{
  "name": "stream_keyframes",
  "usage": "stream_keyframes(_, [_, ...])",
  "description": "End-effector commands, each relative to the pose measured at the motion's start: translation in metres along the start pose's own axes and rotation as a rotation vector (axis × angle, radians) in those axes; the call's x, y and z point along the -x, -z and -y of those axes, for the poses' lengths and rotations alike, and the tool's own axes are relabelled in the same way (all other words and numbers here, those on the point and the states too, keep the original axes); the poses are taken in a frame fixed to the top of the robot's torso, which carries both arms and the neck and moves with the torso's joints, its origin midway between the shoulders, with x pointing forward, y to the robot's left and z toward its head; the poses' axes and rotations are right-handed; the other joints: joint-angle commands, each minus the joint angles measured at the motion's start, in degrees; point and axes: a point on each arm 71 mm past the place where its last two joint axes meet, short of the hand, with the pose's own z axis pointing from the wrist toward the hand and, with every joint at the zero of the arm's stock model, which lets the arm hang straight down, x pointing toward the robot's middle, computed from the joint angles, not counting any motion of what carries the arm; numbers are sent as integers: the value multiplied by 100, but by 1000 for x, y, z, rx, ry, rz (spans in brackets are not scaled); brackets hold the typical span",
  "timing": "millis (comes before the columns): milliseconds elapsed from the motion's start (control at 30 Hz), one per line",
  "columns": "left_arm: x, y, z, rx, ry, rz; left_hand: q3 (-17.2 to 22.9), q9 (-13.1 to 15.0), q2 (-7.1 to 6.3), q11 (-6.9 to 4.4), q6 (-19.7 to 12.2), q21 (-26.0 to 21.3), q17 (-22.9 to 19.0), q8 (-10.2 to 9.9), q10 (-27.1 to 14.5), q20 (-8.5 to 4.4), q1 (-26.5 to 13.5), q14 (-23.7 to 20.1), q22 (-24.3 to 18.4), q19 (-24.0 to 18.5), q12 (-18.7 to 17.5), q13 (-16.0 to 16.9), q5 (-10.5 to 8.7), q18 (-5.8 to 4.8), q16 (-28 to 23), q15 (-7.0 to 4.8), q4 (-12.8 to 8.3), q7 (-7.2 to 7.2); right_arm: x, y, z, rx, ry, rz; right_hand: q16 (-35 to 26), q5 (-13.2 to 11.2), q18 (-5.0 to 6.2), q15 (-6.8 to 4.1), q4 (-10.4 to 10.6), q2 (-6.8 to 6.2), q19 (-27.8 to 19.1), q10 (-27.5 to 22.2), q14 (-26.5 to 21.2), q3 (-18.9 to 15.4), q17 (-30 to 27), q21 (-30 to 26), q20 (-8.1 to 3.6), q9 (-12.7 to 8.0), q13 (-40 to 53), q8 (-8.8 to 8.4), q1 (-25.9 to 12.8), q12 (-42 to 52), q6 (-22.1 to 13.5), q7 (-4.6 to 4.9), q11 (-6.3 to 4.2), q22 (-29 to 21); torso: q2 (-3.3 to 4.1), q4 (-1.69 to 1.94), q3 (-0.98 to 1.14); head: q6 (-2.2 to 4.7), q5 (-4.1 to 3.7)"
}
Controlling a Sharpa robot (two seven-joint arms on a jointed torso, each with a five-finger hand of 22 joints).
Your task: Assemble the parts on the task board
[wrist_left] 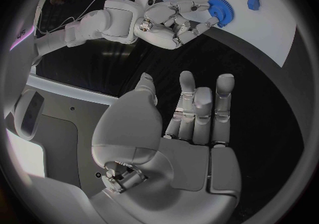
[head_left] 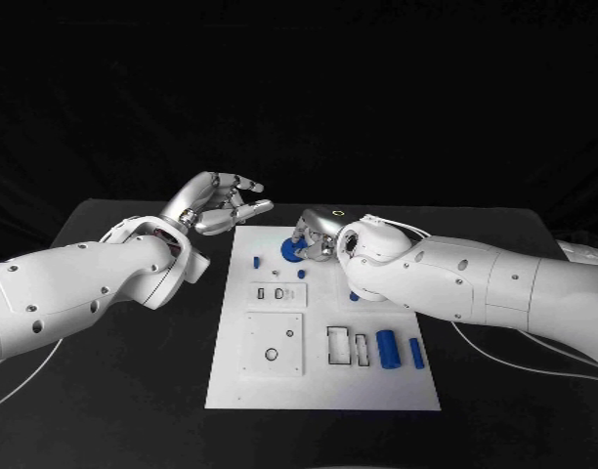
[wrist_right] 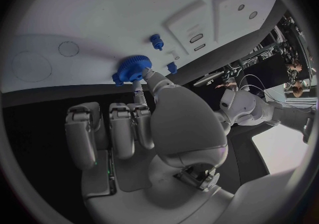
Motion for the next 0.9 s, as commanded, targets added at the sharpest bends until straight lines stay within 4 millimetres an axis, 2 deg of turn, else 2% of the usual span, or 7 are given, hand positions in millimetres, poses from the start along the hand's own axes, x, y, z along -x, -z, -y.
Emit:
stream_keyframes(33, [-1,-1,2,-12,2,-7,-42,-6,73,-2,52,-45,11,-44,34,7,32,-33,12,-22,-25,-7,-33,36,-19,-4,-10,8,-8,2,5,-33,32,-49,23,-22,-81,-10,11,-14,600,590,597,36,1506,26,-31,5,1506,-14,-60,23,2,41,50,1507,0,2,0,-6,2])
stream_keyframes(900, [-1,-1,2,-9,2,-8,-42,-6,73,-2,52,-45,11,-44,34,7,32,-33,12,-22,-25,-7,-33,36,-19,-4,-10,8,-11,2,5,-52,48,-102,23,-42,-81,10,20,-12,600,590,597,33,1506,26,-17,2,1506,-14,-92,23,54,58,70,1507,1,-3,-3,-15,-8])
